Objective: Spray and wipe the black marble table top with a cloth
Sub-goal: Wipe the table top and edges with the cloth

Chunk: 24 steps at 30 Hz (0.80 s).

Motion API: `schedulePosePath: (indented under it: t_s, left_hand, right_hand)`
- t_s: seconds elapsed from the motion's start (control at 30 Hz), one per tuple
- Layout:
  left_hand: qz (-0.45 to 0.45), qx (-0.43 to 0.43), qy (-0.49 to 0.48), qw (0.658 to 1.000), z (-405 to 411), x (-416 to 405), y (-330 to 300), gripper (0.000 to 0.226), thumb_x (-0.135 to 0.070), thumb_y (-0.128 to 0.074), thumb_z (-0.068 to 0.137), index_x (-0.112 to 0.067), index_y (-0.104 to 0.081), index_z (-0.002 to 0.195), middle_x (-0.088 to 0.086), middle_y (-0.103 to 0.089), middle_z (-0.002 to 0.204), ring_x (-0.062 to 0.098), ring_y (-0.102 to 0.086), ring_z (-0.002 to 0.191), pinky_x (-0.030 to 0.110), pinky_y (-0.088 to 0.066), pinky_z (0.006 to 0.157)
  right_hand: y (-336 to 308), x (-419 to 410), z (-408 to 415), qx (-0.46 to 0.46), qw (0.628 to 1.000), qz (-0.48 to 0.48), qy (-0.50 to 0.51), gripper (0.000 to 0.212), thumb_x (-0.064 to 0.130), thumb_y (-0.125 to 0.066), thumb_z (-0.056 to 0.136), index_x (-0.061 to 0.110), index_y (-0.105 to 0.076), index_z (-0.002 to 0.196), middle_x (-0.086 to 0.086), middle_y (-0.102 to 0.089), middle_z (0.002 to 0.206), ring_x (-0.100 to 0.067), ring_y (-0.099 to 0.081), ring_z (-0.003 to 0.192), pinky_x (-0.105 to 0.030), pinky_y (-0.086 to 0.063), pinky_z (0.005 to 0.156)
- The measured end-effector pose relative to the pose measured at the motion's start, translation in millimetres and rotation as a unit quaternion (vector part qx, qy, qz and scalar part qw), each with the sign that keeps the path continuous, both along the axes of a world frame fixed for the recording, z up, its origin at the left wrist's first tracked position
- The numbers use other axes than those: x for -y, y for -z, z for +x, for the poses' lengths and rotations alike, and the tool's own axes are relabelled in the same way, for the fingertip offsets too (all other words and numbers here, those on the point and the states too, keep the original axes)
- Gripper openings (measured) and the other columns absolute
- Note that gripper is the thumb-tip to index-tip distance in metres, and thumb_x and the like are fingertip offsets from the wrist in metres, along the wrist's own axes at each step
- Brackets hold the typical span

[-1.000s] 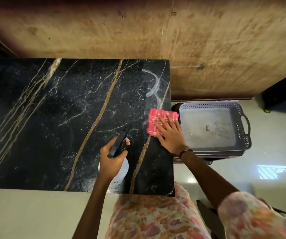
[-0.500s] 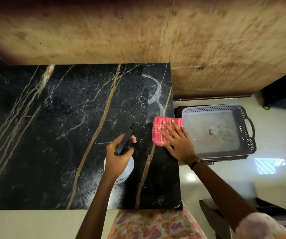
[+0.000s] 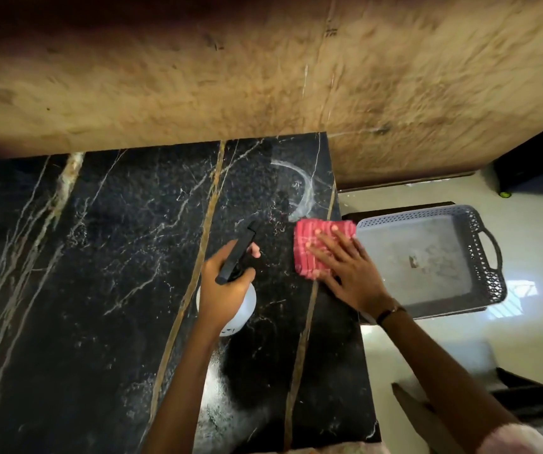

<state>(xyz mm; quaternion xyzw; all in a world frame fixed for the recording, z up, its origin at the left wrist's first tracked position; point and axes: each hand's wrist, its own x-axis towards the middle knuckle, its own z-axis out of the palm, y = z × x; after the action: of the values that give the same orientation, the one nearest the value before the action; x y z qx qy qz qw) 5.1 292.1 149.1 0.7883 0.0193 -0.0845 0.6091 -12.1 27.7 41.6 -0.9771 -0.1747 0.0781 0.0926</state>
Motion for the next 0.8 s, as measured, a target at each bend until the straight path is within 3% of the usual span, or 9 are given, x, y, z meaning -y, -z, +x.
schedulePosePath:
  t_s: [0.1, 0.2, 0.33, 0.43, 0.6, 0.7, 0.8]
  left_hand:
    - [-0.01, -0.001, 0.008, 1.0, 17, 0, -2, 0.038, 0.021, -0.052, 0.077, -0.012, -0.064, 0.094, 0.0, -0.066, 0.086, -0.005, -0.056, 0.062, 0.008, -0.042, 0.068]
    - [-0.01, 0.007, 0.012, 1.0, 35, 0, -2, 0.04, 0.02, -0.052, 0.077, -0.015, -0.064, 0.093, 0.002, -0.066, 0.089, -0.004, -0.056, 0.062, 0.011, -0.042, 0.069]
    - [0.003, 0.014, 0.019, 1.0, 57, 3, 1, 0.032, 0.016, -0.054, 0.077, -0.009, -0.064, 0.094, 0.01, -0.065, 0.085, -0.001, -0.052, 0.057, 0.015, -0.04, 0.063]
    - [0.0, 0.024, 0.02, 1.0, 74, 3, 5, 0.036, 0.017, -0.054, 0.076, -0.013, -0.065, 0.092, 0.004, -0.067, 0.087, -0.004, -0.054, 0.06, 0.013, -0.04, 0.065]
    - [-0.011, 0.041, 0.022, 0.999, 95, 3, 9, 0.03, 0.015, -0.053, 0.075, -0.007, -0.064, 0.091, 0.005, -0.067, 0.09, -0.004, -0.054, 0.06, 0.013, -0.04, 0.066]
    - [-0.006, 0.053, 0.021, 0.998, 104, 0, 9, 0.027, 0.011, -0.052, 0.074, -0.009, -0.063, 0.09, 0.007, -0.066, 0.087, 0.004, -0.046, 0.052, 0.022, -0.039, 0.058]
    - [0.002, 0.072, 0.017, 0.997, 112, -2, 9, 0.029, 0.013, -0.053, 0.073, -0.008, -0.064, 0.091, 0.0, -0.067, 0.088, 0.002, -0.048, 0.052, 0.017, -0.038, 0.058]
  right_hand:
    - [-1, -13, 60, 0.002, 0.998, -0.001, 0.065, 0.056, 0.049, -0.035, 0.097, 0.031, -0.023, 0.149, -0.001, -0.018, 0.159, -0.029, -0.005, 0.148, -0.055, -0.013, 0.118]
    - [1, -53, 109, -0.007, 0.996, 0.011, 0.093, 0.056, 0.046, -0.04, 0.097, 0.031, -0.025, 0.148, -0.002, -0.018, 0.159, -0.031, -0.004, 0.148, -0.056, -0.009, 0.118]
    - [4, -71, 104, 0.005, 1.0, -0.004, 0.004, 0.054, 0.047, -0.031, 0.098, 0.034, -0.022, 0.149, 0.002, -0.016, 0.16, -0.028, -0.005, 0.149, -0.05, -0.007, 0.12]
    - [5, -33, 86, 0.014, 0.998, -0.017, -0.059, 0.054, 0.053, -0.026, 0.098, 0.035, -0.021, 0.149, 0.005, -0.014, 0.159, -0.023, -0.003, 0.149, -0.047, -0.008, 0.121]
    - [1, -2, 134, 0.01, 0.998, -0.004, 0.06, 0.054, 0.048, -0.032, 0.097, 0.031, -0.026, 0.148, -0.002, -0.019, 0.159, -0.029, -0.007, 0.148, -0.054, -0.015, 0.118]
    - [0, -30, 185, -0.002, 0.992, 0.018, 0.128, 0.056, 0.043, -0.043, 0.097, 0.031, -0.025, 0.148, -0.001, -0.016, 0.16, -0.029, -0.002, 0.148, -0.055, -0.007, 0.119]
    - [2, -66, 207, -0.008, 0.992, 0.02, 0.127, 0.055, 0.044, -0.041, 0.098, 0.031, -0.025, 0.149, -0.001, -0.016, 0.16, -0.03, -0.001, 0.148, -0.054, -0.005, 0.119]
